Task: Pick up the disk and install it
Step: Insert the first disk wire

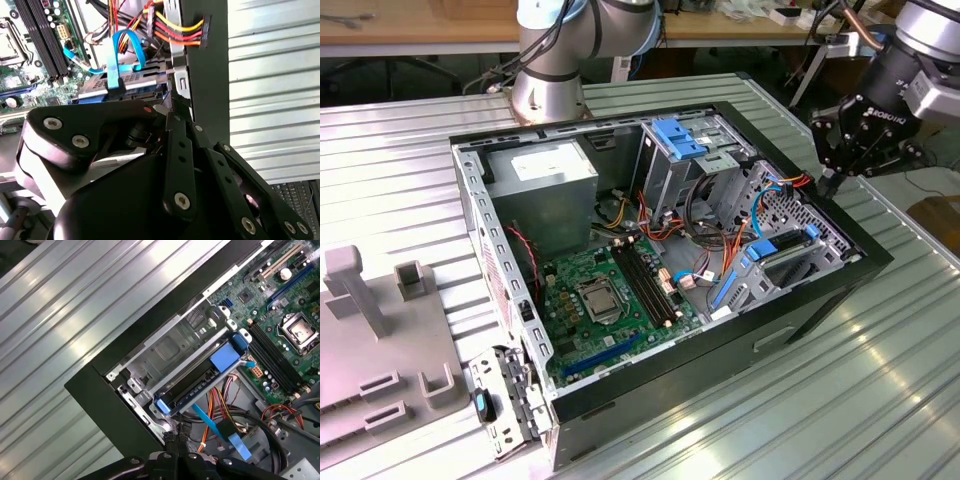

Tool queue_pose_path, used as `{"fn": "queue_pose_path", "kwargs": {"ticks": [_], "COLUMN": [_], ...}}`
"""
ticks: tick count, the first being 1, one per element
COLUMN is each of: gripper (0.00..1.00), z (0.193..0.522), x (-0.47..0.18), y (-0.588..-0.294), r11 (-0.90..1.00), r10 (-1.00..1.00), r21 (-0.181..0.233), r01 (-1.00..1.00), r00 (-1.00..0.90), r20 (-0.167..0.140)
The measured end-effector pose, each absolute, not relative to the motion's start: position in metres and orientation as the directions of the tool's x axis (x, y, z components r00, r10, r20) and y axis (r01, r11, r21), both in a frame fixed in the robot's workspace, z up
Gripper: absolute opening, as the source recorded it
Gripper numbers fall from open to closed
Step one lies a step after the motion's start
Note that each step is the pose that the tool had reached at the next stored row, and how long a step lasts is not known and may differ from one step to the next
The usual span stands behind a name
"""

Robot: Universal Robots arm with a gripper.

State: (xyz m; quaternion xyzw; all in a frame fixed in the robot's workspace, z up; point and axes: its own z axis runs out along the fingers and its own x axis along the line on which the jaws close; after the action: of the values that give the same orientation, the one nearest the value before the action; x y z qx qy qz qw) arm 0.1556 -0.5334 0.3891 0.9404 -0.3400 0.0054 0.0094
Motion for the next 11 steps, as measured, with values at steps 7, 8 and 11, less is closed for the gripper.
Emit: {"fn": "queue_pose_path", "kwargs": {"ticks": [7,8,11], "gripper": [0.11,0.11,0.11], "z": [0.388,0.388,0.386], "x": [0.172,0.172,0.173], "y": [-0.51,-0.51,-0.509], "r11": [-0.78,-0.791,-0.825], "r10": [-0.626,-0.611,-0.564], "r21": [0.014,0.014,0.014], "r01": [-0.626,-0.611,-0.564], "r00": [0.78,0.791,0.826], "r20": [0.016,0.017,0.017]}}
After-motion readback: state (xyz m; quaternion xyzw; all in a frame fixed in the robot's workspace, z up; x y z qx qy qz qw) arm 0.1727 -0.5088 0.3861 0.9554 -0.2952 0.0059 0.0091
